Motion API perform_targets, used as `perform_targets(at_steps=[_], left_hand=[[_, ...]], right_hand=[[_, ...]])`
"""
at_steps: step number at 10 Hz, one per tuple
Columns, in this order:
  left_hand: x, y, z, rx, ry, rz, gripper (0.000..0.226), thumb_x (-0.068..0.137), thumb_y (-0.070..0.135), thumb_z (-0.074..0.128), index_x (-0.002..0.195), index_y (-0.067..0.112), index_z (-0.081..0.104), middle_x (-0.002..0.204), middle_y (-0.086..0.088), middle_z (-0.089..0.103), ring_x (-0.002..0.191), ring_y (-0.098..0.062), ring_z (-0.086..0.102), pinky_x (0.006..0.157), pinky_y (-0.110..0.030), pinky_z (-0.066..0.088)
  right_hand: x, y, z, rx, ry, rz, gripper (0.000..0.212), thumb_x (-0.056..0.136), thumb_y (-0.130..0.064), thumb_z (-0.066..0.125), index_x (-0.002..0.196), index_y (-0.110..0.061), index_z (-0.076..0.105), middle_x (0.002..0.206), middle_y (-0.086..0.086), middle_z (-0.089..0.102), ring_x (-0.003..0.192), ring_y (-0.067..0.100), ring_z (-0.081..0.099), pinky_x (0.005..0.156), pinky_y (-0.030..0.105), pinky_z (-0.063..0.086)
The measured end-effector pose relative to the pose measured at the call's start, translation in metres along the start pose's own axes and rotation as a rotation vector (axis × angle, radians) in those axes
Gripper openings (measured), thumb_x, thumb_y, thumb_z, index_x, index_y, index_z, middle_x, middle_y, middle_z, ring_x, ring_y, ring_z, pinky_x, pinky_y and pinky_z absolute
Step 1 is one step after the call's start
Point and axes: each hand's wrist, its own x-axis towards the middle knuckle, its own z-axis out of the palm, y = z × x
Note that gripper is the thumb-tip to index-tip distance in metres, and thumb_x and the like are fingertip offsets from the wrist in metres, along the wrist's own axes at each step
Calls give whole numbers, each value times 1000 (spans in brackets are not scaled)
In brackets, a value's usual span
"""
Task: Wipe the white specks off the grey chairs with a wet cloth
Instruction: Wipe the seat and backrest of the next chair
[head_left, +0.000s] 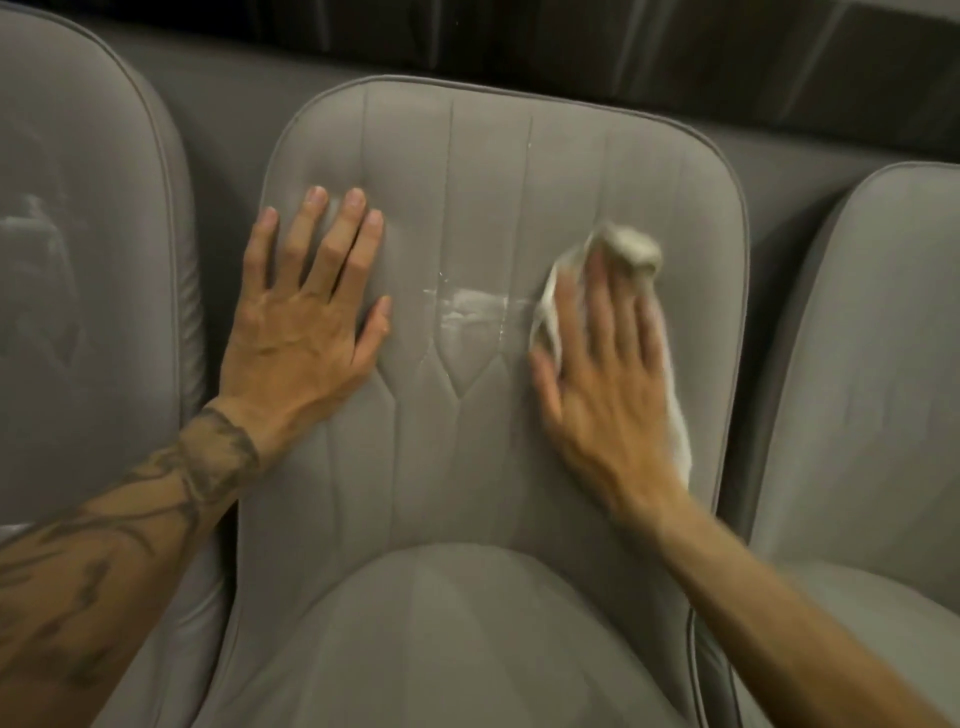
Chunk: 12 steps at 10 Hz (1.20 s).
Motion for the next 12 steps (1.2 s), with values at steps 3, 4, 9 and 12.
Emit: perform_targets(at_steps=[3,4,9,12], left_hand=[[-1,1,-1,-8,-1,-12,68,107,44,34,165,13,18,172,-10,19,159,-34,16,130,-55,8],[1,-1,-3,-17,13,-4,66,107,43,34,165,14,20,172,-8,21,159,-33,20,129,-56,13],[-1,-14,-2,-32,27,42,66,105,40,34,166,19,20,173,-4,21,159,-30,22,129,-53,16],[0,-14,-4,-35,7,42,68,104,39,36,166,18,19,172,-6,21,159,-31,21,128,-55,16]], right_hand=[[73,29,-23,22,145,39,61,113,-41,20,167,-18,3,174,12,3,162,27,4,131,49,10],[34,10,-11,11,67,66,62,113,-38,15,166,-12,-2,174,16,-5,162,30,-4,131,51,8],[29,16,-8,-14,91,-9,62,114,-36,16,165,-3,1,170,29,0,160,41,-1,130,56,9],[78,35,-21,17,233,6,63,113,-40,28,164,-4,16,171,21,13,161,34,12,133,46,7]])
